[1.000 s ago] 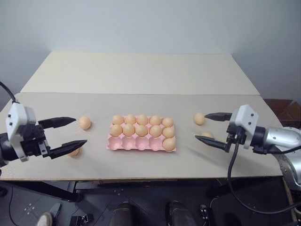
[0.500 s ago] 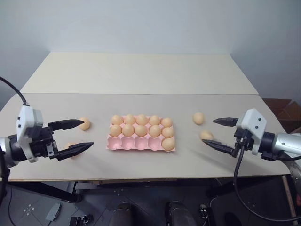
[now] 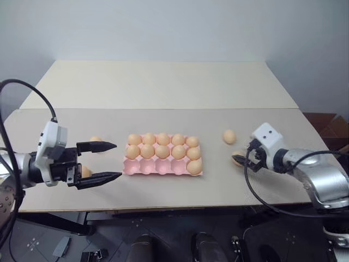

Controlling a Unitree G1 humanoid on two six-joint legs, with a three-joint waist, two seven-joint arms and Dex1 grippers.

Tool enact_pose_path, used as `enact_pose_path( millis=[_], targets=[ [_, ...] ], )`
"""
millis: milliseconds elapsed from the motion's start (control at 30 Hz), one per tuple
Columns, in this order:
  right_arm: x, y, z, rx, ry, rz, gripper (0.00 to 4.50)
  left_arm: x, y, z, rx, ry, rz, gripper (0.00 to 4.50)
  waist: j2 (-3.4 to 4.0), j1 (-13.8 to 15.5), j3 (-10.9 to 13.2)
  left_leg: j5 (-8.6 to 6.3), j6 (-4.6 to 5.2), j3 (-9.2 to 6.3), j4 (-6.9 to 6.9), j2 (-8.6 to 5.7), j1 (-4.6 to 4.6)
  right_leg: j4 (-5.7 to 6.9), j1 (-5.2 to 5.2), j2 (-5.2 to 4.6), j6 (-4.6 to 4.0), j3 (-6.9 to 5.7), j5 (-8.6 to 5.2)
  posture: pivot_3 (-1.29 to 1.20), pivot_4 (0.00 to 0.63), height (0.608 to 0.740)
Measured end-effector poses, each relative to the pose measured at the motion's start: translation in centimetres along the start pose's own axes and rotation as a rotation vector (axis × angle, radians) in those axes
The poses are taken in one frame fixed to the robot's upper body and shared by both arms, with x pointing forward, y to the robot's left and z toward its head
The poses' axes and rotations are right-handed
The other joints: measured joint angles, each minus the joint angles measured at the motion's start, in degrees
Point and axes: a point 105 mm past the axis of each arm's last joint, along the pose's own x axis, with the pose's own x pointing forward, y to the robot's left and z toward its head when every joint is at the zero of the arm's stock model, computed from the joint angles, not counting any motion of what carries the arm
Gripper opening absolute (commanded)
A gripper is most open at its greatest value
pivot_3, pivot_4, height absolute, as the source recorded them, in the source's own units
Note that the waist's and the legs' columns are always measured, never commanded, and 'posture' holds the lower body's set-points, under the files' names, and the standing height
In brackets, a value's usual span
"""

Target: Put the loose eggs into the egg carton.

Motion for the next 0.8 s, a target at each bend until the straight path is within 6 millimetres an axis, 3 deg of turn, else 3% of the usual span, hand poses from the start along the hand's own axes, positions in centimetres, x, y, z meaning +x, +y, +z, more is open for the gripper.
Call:
enact_pose_path(
  millis=[33, 133, 367, 500, 567, 700, 800],
  targets=[
    [0.2, 0.0, -0.2, 0.004, 0.013, -0.001, 4.50, 0.0, 0.0, 0.0, 0.000, 0.000, 0.000, 4.48, 0.00, -0.02, 0.00, 0.00, 0.00, 0.00, 0.00, 0.00, 0.00, 0.00, 0.00, 0.00, 0.00, -0.01, 0.00, 0.00, 0.150, 0.740],
    [0.8, 0.3, -0.5, 0.031, 0.030, 0.008, 3.86, 0.0, 0.0, -0.1, -0.003, 0.001, 0.004, 4.50, 0.00, -0.08, 0.00, 0.00, 0.00, -0.01, 0.00, 0.01, 0.03, 0.01, 0.03, 0.01, 0.00, 0.00, 0.01, 0.00, 0.150, 0.740],
    [1.4, 0.9, -0.1, 0.058, 0.029, 0.040, 1.67, -0.3, -0.1, -0.2, -0.002, 0.004, 0.020, 4.50, 0.00, -0.37, 0.00, 0.00, 0.00, -0.03, 0.00, 0.02, 0.01, 0.00, 0.01, 0.01, 0.01, -0.02, 0.00, 0.00, 0.150, 0.740],
    [1.1, 1.2, 0.2, 0.050, 0.018, 0.039, 1.48, -0.4, 0.0, -0.1, 0.003, 0.003, 0.028, 4.50, 0.00, -0.37, 0.00, 0.00, 0.00, -0.02, 0.00, 0.02, 0.01, 0.02, 0.00, 0.01, 0.01, -0.01, 0.01, 0.00, 0.150, 0.740],
    [0.4, 1.7, 1.4, 0.032, -0.026, 0.046, 1.48, -0.5, 0.0, 0.0, 0.006, 0.002, 0.028, 4.50, 0.01, -0.43, 0.00, 0.00, 0.00, -0.04, 0.00, 0.03, 0.02, 0.04, 0.00, 0.03, 0.01, -0.02, 0.01, 0.00, 0.150, 0.740],
    [-0.7, 3.7, 5.0, -0.020, -0.145, 0.098, 1.48, -0.6, 0.1, 0.1, 0.011, 0.002, 0.031, 4.50, 0.01, -0.81, 0.00, 0.00, 0.00, -0.07, 0.00, 0.07, 0.03, 0.04, 0.00, 0.06, 0.01, -0.01, 0.01, 0.00, 0.150, 0.740],
    [-1.7, 6.8, 8.8, -0.077, -0.282, 0.181, 1.48, -1.0, 0.5, 0.2, 0.009, -0.001, 0.042, 4.50, 0.01, -0.94, 0.00, 0.00, 0.00, -0.11, -0.01, 0.13, 0.05, 0.06, -0.02, 0.12, 0.00, -0.02, 0.00, 0.00, 0.150, 0.740]
  ],
)
